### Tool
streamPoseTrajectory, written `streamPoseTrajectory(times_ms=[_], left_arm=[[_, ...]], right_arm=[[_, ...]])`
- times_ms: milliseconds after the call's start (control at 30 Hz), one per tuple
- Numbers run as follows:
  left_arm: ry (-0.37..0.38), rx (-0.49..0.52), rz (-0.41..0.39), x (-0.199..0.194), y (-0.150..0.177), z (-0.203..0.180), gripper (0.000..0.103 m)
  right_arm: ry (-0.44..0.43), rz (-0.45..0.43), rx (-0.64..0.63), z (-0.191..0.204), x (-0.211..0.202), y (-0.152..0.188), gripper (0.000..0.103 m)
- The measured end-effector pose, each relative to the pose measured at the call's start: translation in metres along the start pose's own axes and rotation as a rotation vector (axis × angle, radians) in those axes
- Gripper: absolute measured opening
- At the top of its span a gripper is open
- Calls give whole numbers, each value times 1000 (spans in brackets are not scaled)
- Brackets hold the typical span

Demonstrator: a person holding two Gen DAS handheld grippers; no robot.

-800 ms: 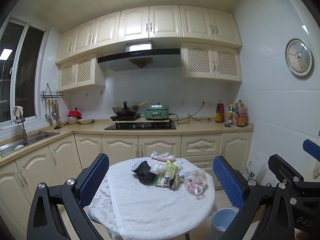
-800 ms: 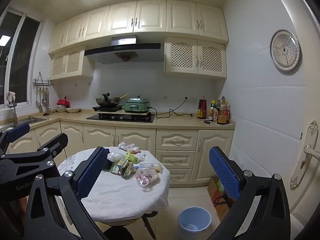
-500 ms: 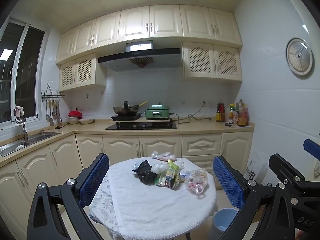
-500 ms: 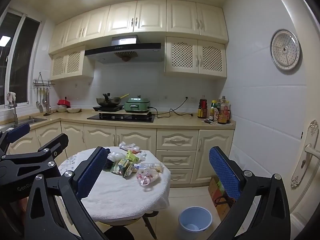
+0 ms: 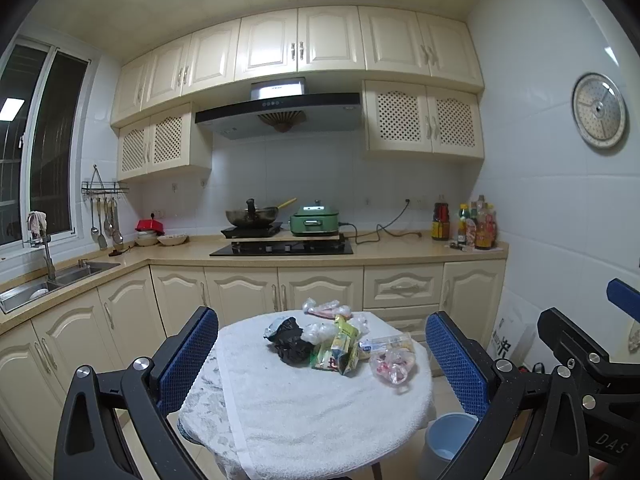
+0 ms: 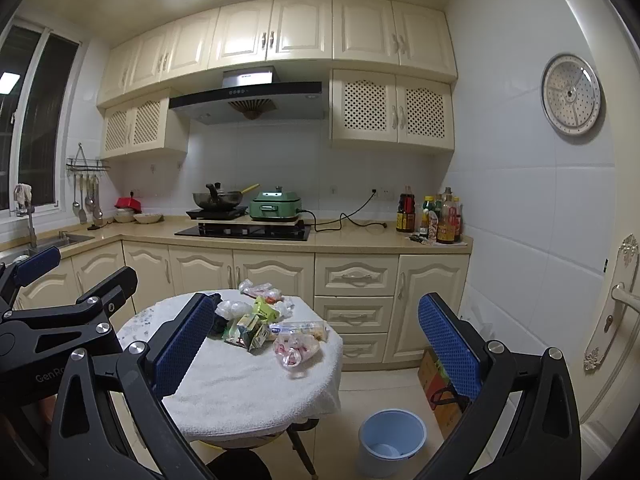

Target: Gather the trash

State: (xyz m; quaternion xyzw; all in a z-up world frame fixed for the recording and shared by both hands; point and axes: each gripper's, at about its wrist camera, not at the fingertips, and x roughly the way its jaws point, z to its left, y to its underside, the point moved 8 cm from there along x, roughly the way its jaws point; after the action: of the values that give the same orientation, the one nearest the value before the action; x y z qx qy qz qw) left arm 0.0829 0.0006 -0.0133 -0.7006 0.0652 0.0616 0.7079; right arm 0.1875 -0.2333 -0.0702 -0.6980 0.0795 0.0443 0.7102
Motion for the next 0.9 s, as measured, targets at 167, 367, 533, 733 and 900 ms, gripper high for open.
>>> streamPoseTrajectory(times_ms=[167, 367, 533, 733, 900], left_arm=[[11, 2, 14, 3, 0, 0, 102], [19, 9, 27, 6, 1, 0, 102], [29, 8, 35, 10, -1, 2, 102], [28, 11, 36, 11, -1, 4, 102], [26, 13, 34, 12, 0, 3, 102]], right_arm=[[5, 11, 4, -2, 2, 2, 103], [9, 28, 10, -5, 5, 6, 103], [14, 32, 13, -6, 5, 8, 103], [12, 39, 15, -7, 6, 9, 103], [11, 41, 17, -7, 6, 10, 103]])
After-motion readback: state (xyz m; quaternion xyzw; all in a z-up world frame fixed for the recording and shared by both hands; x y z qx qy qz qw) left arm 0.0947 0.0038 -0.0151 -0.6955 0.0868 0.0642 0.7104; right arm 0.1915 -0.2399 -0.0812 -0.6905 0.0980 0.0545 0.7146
